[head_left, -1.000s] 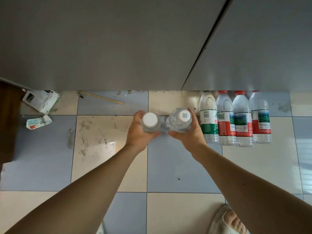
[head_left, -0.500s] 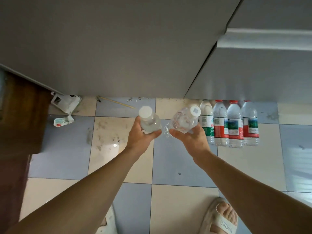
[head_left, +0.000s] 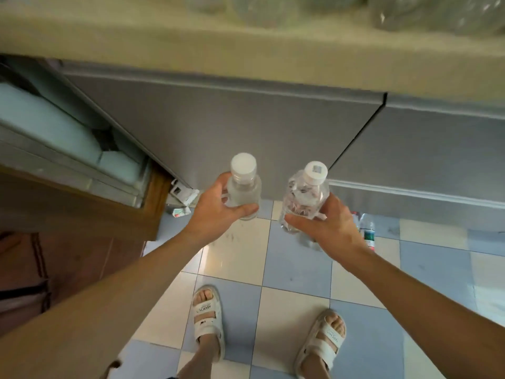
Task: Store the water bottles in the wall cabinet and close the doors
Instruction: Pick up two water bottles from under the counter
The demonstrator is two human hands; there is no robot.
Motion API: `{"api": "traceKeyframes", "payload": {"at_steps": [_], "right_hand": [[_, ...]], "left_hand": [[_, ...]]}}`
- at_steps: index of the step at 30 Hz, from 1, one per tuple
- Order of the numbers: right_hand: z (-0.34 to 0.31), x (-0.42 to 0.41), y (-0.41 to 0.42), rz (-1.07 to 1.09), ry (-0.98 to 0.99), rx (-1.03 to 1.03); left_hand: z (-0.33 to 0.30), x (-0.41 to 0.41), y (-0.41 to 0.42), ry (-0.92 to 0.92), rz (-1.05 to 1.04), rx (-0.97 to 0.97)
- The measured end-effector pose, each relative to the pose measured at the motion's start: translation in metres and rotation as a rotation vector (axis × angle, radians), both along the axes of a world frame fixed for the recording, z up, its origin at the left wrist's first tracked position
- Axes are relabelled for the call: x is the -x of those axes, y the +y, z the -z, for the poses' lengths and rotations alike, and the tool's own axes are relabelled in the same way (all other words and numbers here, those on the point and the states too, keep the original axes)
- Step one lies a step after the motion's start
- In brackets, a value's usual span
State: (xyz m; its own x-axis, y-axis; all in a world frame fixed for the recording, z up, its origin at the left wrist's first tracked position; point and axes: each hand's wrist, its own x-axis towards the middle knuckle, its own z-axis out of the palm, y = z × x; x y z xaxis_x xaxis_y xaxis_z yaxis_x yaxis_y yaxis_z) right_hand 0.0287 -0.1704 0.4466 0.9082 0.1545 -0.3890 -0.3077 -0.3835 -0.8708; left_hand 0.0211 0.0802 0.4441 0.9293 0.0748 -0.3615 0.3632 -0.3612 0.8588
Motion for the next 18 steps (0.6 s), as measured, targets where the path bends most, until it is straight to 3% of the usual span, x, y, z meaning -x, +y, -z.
{"api": "traceKeyframes", "payload": {"at_steps": [8, 18], "right_hand": [[-0.245, -0.01, 0.035, -0.004, -0.173, -0.17], [-0.441, -0.034, 0.127, 0.035, -0.481, -0.269]], "left_hand": [[-0.232, 0.003, 0.045, -0.281, -0.014, 0.031], [-0.43, -0.036, 0.116, -0.582, 0.013, 0.172]]}}
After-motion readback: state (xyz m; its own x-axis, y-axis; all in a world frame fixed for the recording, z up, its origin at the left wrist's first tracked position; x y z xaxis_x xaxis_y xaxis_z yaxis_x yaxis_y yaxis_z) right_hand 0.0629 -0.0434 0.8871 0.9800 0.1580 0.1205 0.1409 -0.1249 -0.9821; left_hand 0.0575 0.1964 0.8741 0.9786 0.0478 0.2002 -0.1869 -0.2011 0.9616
